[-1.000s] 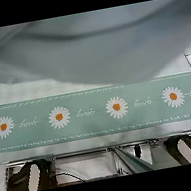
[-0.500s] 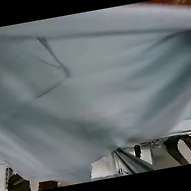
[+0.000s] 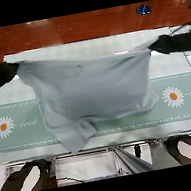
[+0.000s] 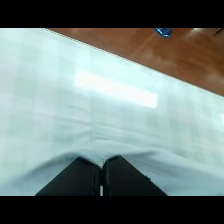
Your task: Fold the shirts.
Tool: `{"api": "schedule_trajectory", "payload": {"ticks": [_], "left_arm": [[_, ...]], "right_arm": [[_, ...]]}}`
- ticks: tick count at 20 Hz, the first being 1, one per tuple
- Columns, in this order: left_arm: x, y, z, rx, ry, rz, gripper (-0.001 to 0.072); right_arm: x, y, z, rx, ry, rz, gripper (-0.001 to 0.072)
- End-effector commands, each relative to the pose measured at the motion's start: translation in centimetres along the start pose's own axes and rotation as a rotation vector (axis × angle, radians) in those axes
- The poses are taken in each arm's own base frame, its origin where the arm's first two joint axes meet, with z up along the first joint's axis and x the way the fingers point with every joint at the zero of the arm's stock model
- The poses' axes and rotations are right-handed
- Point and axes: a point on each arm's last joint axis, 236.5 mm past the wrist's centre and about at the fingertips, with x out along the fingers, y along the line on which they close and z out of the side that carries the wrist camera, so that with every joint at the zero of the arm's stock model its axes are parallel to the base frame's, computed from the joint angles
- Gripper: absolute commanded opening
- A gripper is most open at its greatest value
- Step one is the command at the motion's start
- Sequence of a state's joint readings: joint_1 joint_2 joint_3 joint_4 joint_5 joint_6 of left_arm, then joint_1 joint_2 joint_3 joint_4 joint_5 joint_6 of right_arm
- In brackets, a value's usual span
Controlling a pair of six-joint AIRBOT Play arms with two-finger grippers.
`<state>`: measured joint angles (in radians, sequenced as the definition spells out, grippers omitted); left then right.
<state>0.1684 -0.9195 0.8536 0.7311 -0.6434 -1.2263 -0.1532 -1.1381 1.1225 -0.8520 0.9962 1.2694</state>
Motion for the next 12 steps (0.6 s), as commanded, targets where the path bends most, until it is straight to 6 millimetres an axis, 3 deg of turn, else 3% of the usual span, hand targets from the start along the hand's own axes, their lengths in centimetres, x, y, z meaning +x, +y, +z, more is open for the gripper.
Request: {"api": "schedule_trajectory", "payload": {"ticks": [1, 4, 5, 6, 7, 8, 10, 12], "left_arm": [[5.8, 2.1, -1.7, -0.055, 0.049, 0.041, 0.0019], [7.7, 2.8, -4.3, -0.072, 0.134, 0.047, 0.002], [7.9, 2.9, -4.9, -0.077, 0.157, 0.045, 0.0043], [7.9, 2.8, -5.5, -0.076, 0.18, 0.039, 0.0203], [7.7, 2.8, -5.8, -0.076, 0.203, 0.032, 0.0392], [7.1, 2.8, -6.3, -0.071, 0.25, 0.023, 0.0507], [4.4, 4.3, -7.3, -0.041, 0.393, 0.03, 0.0508], [0.5, 7.7, -8.3, -0.052, 0.515, 0.09, 0.0508]], "right_arm": [[9.0, -2.7, 2.6, 0.12, 0.033, 0.053, 0.0024], [13.2, -3.8, 4.9, 0.249, 0.062, 0.102, 0.0032], [14.0, -3.9, 5.5, 0.284, 0.059, 0.112, 0.0173], [14.4, -4.1, 6.0, 0.301, 0.058, 0.117, 0.0404], [14.2, -4.1, 6.5, 0.297, 0.059, 0.124, 0.0409], [13.4, -4.2, 6.8, 0.292, 0.064, 0.13, 0.0409], [10.2, -5.3, 6.9, 0.283, 0.107, 0.141, 0.0409], [5.6, -7.3, 5.9, 0.256, 0.169, 0.124, 0.0409]]}}
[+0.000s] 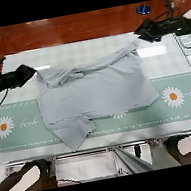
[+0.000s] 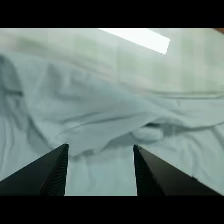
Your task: Fold the shirts.
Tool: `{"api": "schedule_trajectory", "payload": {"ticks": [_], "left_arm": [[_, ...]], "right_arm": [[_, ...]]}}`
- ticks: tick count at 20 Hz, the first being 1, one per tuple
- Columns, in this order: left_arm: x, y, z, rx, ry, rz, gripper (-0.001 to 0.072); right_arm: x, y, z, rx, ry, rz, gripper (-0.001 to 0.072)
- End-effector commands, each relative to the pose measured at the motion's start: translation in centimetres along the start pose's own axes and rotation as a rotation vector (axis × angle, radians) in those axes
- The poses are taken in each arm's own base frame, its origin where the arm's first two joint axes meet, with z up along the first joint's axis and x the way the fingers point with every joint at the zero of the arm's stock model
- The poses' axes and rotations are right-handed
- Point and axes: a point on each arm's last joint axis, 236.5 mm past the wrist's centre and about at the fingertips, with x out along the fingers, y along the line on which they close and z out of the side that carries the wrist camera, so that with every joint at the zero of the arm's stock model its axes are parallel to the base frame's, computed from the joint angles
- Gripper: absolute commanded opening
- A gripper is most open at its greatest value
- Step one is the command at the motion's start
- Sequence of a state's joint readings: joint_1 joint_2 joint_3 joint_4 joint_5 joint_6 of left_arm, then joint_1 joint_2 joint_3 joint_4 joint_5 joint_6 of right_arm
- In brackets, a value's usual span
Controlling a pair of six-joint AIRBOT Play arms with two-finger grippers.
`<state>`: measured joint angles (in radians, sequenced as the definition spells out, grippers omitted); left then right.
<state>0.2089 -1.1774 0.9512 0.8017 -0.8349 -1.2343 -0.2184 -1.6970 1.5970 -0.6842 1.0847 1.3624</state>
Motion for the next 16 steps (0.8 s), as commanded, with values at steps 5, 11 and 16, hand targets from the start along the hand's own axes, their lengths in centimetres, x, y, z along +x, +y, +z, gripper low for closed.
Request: {"api": "schedule_trajectory", "payload": {"ticks": [5, 11, 16], "left_arm": [[-8.4, 10.9, -10.9, -0.279, 0.251, 0.162, 0.0508], [-5.0, 9.7, -22.2, -0.538, 0.396, 0.068, 0.0507], [-3.3, 8.5, -24.7, -0.556, 0.461, 0.025, 0.0507]], "right_arm": [[-12.7, -9.7, -8.5, 0.0, 0.149, -0.336, 0.0409], [-10.6, -10.1, -21.1, 0.192, 0.043, -0.254, 0.0409], [-9.6, -10.8, -26.6, 0.25, 0.115, -0.245, 0.0409]]}}
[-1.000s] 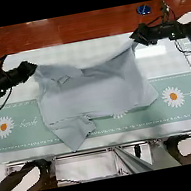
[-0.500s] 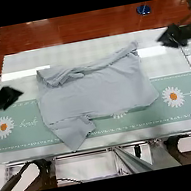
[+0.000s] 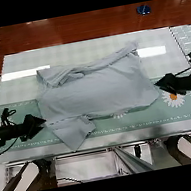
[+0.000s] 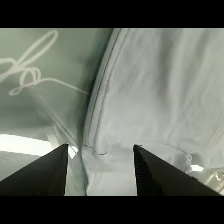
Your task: Fold the shirts.
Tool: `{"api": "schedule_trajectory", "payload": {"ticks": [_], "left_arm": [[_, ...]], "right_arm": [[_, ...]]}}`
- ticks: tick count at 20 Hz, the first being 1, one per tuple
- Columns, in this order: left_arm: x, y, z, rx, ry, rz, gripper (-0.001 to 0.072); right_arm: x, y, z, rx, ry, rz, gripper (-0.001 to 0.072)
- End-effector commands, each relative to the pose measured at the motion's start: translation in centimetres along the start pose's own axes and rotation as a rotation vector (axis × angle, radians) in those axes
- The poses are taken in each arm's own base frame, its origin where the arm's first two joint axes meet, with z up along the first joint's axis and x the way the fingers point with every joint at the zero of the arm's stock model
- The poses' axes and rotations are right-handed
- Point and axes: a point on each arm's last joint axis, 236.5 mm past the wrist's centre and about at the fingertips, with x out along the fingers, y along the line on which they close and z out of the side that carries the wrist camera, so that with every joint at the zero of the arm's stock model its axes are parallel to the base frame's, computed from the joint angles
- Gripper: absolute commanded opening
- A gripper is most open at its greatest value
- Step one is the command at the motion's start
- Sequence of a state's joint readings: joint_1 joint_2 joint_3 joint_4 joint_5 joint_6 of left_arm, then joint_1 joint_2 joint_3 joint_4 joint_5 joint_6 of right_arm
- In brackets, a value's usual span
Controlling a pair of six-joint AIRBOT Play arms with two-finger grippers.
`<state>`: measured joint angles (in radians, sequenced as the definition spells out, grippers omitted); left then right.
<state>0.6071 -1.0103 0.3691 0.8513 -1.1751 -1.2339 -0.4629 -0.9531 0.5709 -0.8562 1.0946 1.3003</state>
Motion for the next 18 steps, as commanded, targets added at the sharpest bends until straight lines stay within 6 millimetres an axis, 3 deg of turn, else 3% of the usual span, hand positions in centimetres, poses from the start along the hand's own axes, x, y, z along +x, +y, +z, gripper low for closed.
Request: {"api": "schedule_trajectory", "payload": {"ticks": [1, 3, 5, 6, 7, 8, 10, 12, 14, 18], "left_arm": [[1.9, -0.4, -1.1, -0.017, 0.034, -0.031, 0.0506], [2.6, -1.7, -0.1, 0.014, -0.007, -0.054, 0.0505], [3.5, -2.5, 0.0, 0.057, -0.019, -0.043, 0.0499], [4.0, -2.6, -0.3, 0.077, -0.005, -0.033, 0.043], [4.5, -2.7, -0.9, 0.093, 0.022, -0.027, 0.018], [4.7, -2.7, -1.2, 0.126, 0.04, -0.026, 0.002], [4.8, -2.7, -1.3, 0.144, 0.044, -0.026, 0.0019], [4.8, -2.7, -1.2, 0.143, 0.042, -0.026, 0.0019], [4.8, -2.6, -1.2, 0.143, 0.04, -0.025, 0.0019], [4.8, -2.7, -1.2, 0.142, 0.041, -0.025, 0.0019]], "right_arm": [[1.1, -1.0, -3.0, 0.037, 0.026, 0.006, 0.0409], [1.1, -1.0, -2.9, 0.039, 0.02, 0.005, 0.0409], [1.0, -2.0, -1.5, 0.028, -0.033, -0.041, 0.0409], [0.6, -3.0, -0.5, 0.052, -0.067, -0.087, 0.0409], [0.1, -3.5, 0.5, 0.092, -0.095, -0.103, 0.0409], [-0.3, -3.7, 1.0, 0.105, -0.108, -0.104, 0.0409], [-0.5, -5.0, -0.3, 0.113, -0.046, -0.136, 0.0409], [-0.1, -6.4, -3.5, 0.121, 0.082, -0.187, 0.0409], [0.7, -7.0, -5.3, 0.146, 0.15, -0.189, 0.0409], [2.7, -5.8, -4.0, 0.188, 0.146, -0.09, 0.0409]]}}
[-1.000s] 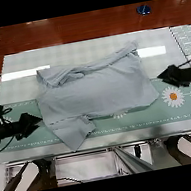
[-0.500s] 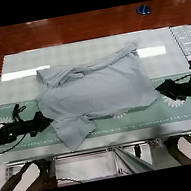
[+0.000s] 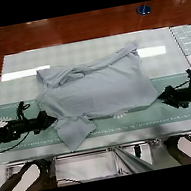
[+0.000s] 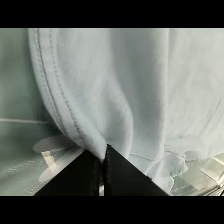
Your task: Fold the shirts.
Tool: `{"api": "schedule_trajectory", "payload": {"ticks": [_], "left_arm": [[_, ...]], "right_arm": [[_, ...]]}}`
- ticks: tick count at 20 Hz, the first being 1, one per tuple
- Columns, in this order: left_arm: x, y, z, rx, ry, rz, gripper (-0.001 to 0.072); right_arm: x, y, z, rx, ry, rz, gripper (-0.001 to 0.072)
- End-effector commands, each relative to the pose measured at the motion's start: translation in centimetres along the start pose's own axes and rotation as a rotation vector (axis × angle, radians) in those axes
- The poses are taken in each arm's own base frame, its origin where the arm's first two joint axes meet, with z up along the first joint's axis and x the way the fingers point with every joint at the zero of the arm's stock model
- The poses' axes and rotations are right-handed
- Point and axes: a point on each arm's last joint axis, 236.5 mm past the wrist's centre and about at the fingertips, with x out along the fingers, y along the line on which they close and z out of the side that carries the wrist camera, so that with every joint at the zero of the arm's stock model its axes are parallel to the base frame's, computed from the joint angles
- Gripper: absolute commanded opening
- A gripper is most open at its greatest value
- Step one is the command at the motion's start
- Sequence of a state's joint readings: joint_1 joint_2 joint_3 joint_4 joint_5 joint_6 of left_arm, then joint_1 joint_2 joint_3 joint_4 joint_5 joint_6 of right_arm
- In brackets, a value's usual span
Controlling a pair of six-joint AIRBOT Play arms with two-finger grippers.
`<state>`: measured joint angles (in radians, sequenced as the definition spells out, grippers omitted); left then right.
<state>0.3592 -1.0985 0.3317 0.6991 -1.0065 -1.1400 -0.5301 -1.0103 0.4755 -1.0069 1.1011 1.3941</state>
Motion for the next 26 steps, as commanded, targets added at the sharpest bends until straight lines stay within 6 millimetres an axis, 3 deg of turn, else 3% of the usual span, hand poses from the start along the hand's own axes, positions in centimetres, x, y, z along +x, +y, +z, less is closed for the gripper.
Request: {"api": "schedule_trajectory", "payload": {"ticks": [1, 6, 7, 9, 10, 12, 14, 16, 17, 19, 22, 24, 26], "left_arm": [[0.0, 0.1, 0.1, 0.006, -0.005, 0.006, 0.0019], [0.1, 0.1, 0.2, 0.007, -0.007, 0.007, 0.0019], [0.1, 0.1, 0.2, 0.007, -0.007, 0.007, 0.0019], [-0.1, -0.1, 0.5, 0.011, -0.014, 0.004, 0.0019], [-0.5, -0.7, 1.1, 0.032, -0.027, -0.003, 0.0019], [-2.7, -4.2, 3.8, 0.115, -0.104, -0.066, 0.0019], [-8.0, -11.3, 8.1, 0.221, -0.284, -0.193, 0.0019], [-16.2, -19.7, 11.0, 0.376, -0.507, -0.318, 0.0019], [-20.4, -23.4, 11.4, 0.461, -0.613, -0.353, 0.0019], [-29.1, -30.1, 10.0, 0.65, -0.822, -0.387, 0.0019], [-38.3, -36.2, 5.2, 0.864, -1.052, -0.374, 0.0019], [-42.5, -37.7, 1.8, 0.94, -1.173, -0.295, 0.0018], [-46.2, -37.6, -1.4, 0.988, -1.306, -0.172, 0.0019]], "right_arm": [[1.3, 1.6, 0.8, 0.033, 0.024, 0.097, 0.0409], [4.6, 3.8, 1.6, -0.012, 0.103, 0.098, 0.0397], [5.0, 4.8, 2.0, -0.037, 0.109, 0.101, 0.0362], [5.2, 7.6, 3.1, -0.115, 0.107, 0.124, 0.0091], [4.6, 9.2, 3.8, -0.181, 0.096, 0.136, 0.0024], [1.5, 13.6, 5.7, -0.298, 0.073, 0.189, 0.0024], [-4.7, 19.2, 8.6, -0.451, -0.033, 0.244, 0.0024], [-13.5, 25.3, 11.0, -0.594, -0.25, 0.294, 0.0024], [-18.5, 28.2, 11.3, -0.669, -0.373, 0.321, 0.0024], [-28.8, 32.6, 9.6, -0.813, -0.625, 0.345, 0.0024], [-39.6, 34.0, 4.5, -0.925, -0.911, 0.296, 0.0024], [-44.0, 32.8, 0.6, -0.951, -1.047, 0.241, 0.0024], [-46.6, 30.8, -3.0, -0.952, -1.128, 0.182, 0.0024]]}}
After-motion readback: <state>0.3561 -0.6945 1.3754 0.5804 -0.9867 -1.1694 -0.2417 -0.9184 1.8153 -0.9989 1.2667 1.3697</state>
